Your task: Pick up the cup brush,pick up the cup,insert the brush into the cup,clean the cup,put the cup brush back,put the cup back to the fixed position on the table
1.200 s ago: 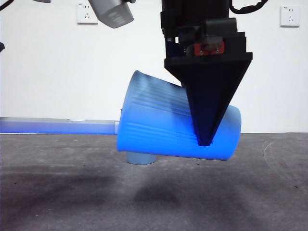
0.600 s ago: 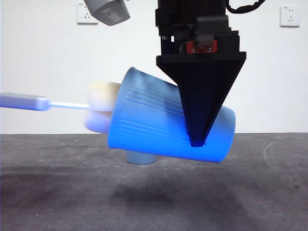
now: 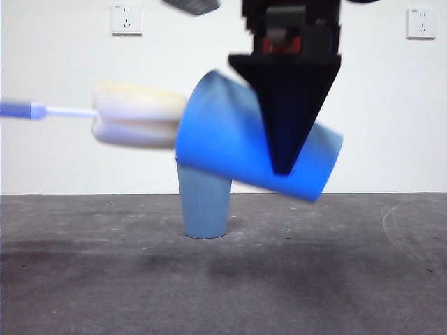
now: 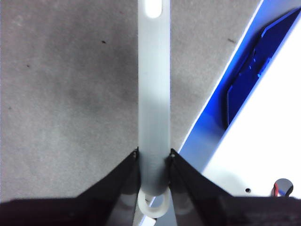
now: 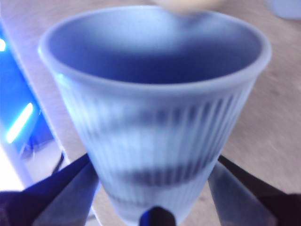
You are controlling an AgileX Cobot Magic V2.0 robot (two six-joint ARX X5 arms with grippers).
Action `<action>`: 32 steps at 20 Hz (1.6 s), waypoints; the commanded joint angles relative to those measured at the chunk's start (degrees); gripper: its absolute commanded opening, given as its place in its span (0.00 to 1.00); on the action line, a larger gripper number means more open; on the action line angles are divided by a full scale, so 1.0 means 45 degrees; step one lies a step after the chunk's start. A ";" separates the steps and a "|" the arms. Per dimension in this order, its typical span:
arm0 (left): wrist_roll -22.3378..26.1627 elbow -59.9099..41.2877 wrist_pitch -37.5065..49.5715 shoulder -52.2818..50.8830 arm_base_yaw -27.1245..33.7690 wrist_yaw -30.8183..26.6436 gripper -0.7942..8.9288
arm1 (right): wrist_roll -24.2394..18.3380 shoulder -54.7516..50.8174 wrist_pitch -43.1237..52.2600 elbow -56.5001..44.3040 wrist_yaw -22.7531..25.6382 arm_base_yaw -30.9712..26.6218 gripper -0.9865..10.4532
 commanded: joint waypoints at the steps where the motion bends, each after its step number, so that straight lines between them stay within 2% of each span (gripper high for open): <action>1: -0.0690 0.0049 0.0044 -0.0403 0.0107 0.0010 0.07 | 0.0646 -0.0724 0.0068 0.0010 -0.0005 -0.0597 0.08; 3: -0.1938 0.0049 0.0073 -0.0690 0.0141 0.0024 0.07 | 0.1166 -0.1530 0.0413 0.0010 -0.0005 -0.1132 0.08; 5: -0.4041 0.0049 0.0520 -0.0952 0.0141 0.0151 0.07 | 0.1860 -0.2545 0.1205 0.0010 -0.0005 -0.1656 0.08; 7: -0.5693 0.0049 0.1535 -0.1039 0.0141 0.0136 0.07 | 0.2560 -0.3415 0.2205 0.0010 -0.0005 -0.2006 0.08; 9: -0.7009 0.0039 0.2866 -0.0947 0.0141 0.0097 0.07 | 0.2914 -0.4085 0.3055 0.0010 -0.0005 -0.2132 0.08; 11: -0.7854 0.0019 0.4075 -0.0627 0.0253 -0.0068 0.07 | 0.3084 -0.4614 0.3609 0.0010 -0.0005 -0.2132 0.08; 13: -0.8077 0.0000 0.5212 -0.0073 0.0602 -0.0316 0.07 | 0.3143 -0.4988 0.3837 0.0010 -0.0005 -0.2127 0.08; 15: -0.8325 -0.0112 0.6581 0.0423 0.1273 0.0151 0.07 | 0.3143 -0.5294 0.3900 0.0010 -0.0005 -0.2127 0.08; 18: -0.8354 -0.0544 0.7820 0.1525 0.2997 0.1375 0.07 | 0.3143 -0.5707 0.3866 0.0010 0.0000 -0.2127 0.08; 22: -0.8952 -0.1642 0.9962 0.3415 0.5595 0.4260 0.07 | 0.3143 -0.6300 0.4012 0.0010 0.0000 -0.2127 0.08; 23: -0.8932 -0.1739 1.0302 0.4031 0.5955 0.4595 0.07 | 0.3143 -0.6392 0.4124 0.0010 0.0000 -0.2127 0.08; 27: -0.8544 -0.1739 1.0690 0.6329 0.5999 0.4721 0.07 | 0.3143 -0.6465 0.4847 0.0010 0.0000 -0.2127 0.08; 32: -0.8607 -0.1739 1.1390 0.8548 0.5459 0.4673 0.07 | 0.3191 -0.6445 0.5260 0.0005 -0.0005 -0.2127 0.07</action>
